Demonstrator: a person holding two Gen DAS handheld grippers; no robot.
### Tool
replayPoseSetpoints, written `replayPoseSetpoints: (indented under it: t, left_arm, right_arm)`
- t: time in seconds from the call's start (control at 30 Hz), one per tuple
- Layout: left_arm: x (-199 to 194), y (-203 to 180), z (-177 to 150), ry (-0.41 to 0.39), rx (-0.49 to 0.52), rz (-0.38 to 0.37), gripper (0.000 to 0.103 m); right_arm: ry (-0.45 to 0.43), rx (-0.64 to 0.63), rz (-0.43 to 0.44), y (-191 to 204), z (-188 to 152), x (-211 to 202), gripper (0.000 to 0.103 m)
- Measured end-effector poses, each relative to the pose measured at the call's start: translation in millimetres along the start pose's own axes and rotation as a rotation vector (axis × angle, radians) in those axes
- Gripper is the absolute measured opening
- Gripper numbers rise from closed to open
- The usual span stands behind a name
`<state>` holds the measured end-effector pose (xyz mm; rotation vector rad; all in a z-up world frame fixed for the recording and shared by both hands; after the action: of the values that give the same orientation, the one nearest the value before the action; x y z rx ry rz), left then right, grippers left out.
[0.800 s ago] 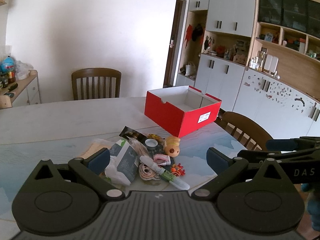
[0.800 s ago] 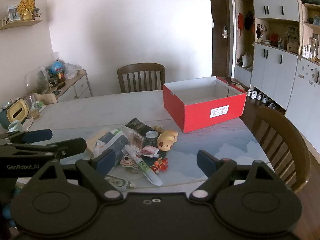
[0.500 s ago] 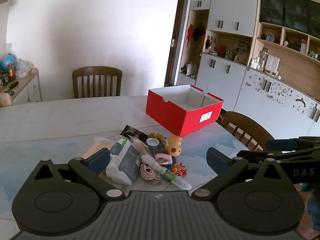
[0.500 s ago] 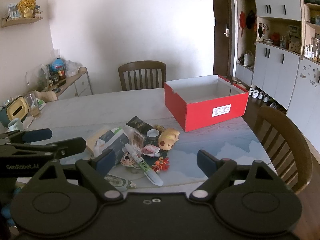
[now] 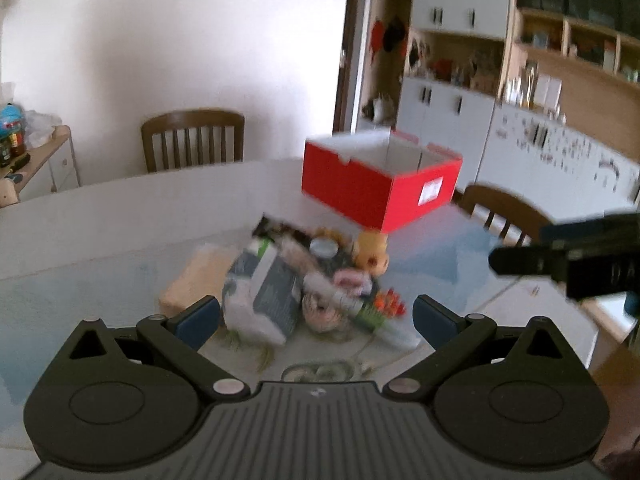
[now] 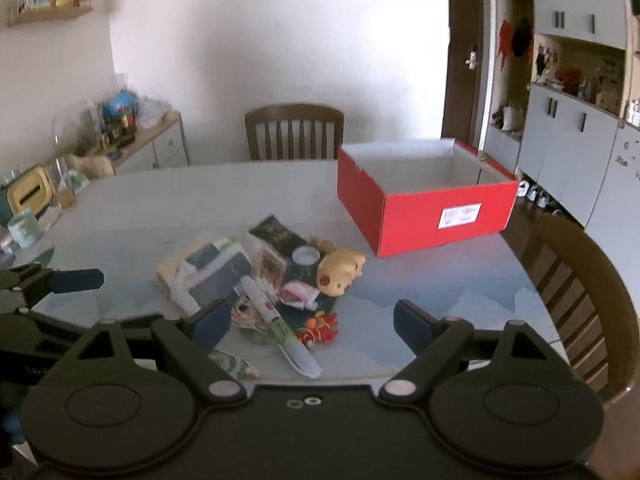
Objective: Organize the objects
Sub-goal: 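Move both tools toward the pile of items on the table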
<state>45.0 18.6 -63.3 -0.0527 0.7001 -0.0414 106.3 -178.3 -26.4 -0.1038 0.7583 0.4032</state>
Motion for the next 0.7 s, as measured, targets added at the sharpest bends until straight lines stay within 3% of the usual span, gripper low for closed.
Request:
replayPoseSetpoints:
  t: [0.17, 0.4, 0.7]
  left_arm:
    - [37.6, -0.9, -20.1, 0.098, 0.02, 0.0, 0.103]
    - [78.4, -10.0, -35.9, 0.158, 0.15, 0.03, 0.103]
    - [106.2, 1.4, -39.6, 0.23, 0.162, 0.019, 0.102]
  right_arm:
    - [0.072, -0.027, 0.012, -9.4, -1.3, 36.1, 0.088]
    - [0.144, -0.092, 0.038, -10.2, -5.0, 76.8, 0.088]
    - [0.219, -0.165, 0.062, 1.3, -8.1, 119.1, 0.086]
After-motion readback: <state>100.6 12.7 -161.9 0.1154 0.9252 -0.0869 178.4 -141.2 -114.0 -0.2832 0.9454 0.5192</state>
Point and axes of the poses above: each gripper's, at about its wrist camera, not at the fingertips, and x roughly the way its jaws point, y to its left, z to its top, the point moved 1 cm from there along x, roughly the way its jaws point, and after that the axes turned 6 degrees about y, right-handed, at the moved point
